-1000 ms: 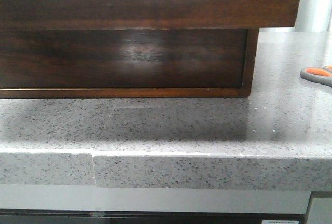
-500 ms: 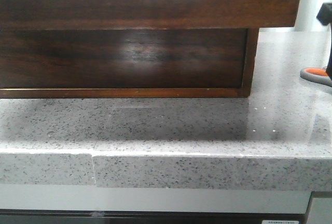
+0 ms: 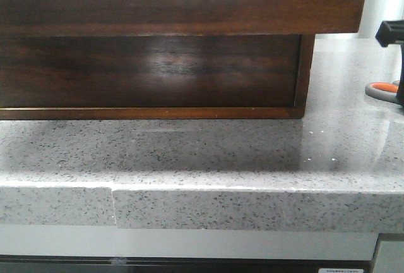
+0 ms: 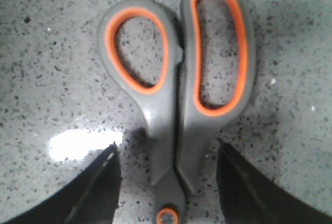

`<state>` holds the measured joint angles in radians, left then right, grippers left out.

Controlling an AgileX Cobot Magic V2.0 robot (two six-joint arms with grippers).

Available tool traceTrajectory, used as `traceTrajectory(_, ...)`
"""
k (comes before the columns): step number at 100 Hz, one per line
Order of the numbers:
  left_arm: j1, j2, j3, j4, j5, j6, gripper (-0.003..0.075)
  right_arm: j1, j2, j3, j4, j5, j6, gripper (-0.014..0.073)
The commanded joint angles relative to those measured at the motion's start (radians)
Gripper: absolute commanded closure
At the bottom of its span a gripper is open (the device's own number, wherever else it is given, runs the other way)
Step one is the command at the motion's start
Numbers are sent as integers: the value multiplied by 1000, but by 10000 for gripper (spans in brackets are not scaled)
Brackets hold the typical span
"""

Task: Put scissors in drawer with both arms
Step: 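Grasp the scissors by the handles with the right gripper and lift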

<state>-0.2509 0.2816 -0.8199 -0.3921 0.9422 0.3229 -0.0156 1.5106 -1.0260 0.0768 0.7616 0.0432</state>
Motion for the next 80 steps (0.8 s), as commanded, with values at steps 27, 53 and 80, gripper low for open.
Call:
traceTrajectory(27,-8,24,-31,-23,-71,2,740,-5,16,-33,-9,-39,13,242)
traceTrajectory(53,-8,24,-31,-23,-71,2,740,-5,4,-33,-9,-9,13,664)
traceTrajectory(80,-8,24,-31,-23,-73,2,740,-5,-138,-66,-9,7,13,659)
